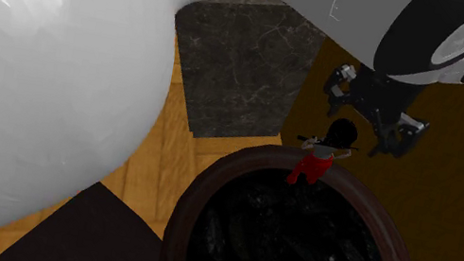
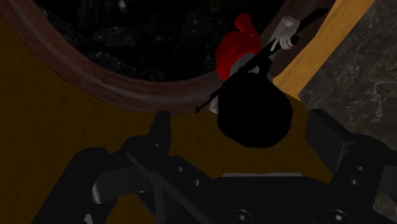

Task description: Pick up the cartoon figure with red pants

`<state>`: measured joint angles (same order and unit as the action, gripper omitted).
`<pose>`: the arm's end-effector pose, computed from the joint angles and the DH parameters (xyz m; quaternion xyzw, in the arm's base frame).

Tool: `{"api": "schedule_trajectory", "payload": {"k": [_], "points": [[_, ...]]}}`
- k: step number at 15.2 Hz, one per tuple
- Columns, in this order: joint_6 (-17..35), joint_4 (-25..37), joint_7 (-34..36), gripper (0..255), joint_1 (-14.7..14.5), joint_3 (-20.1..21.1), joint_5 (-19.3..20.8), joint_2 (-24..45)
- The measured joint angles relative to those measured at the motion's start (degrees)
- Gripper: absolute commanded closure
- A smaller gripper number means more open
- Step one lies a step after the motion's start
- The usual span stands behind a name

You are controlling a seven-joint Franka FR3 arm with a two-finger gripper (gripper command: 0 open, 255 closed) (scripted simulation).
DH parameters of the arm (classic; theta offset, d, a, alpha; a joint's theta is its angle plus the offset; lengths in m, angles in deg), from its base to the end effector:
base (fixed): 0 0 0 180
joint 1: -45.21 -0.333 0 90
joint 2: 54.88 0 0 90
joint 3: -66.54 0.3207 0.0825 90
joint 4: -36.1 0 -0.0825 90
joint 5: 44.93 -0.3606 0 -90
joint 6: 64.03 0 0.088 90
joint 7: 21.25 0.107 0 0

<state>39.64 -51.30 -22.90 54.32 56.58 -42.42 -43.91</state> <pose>0.5762 -0.1930 0.5646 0.9876 -0.1447 0.0400 0.0458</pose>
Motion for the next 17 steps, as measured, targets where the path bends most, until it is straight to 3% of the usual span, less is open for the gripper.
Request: {"api": "schedule_trajectory", "payload": {"k": [3,4,17], "points": [[2.17,-2.17,0.19,0,-0.05,0.04,0.04,0.02],[2.48,-2.41,0.17,255,-0.03,0.02,0.02,0.07],[1.21,-0.98,0.17,255,-0.06,0.05,-0.01,0.21]]}}
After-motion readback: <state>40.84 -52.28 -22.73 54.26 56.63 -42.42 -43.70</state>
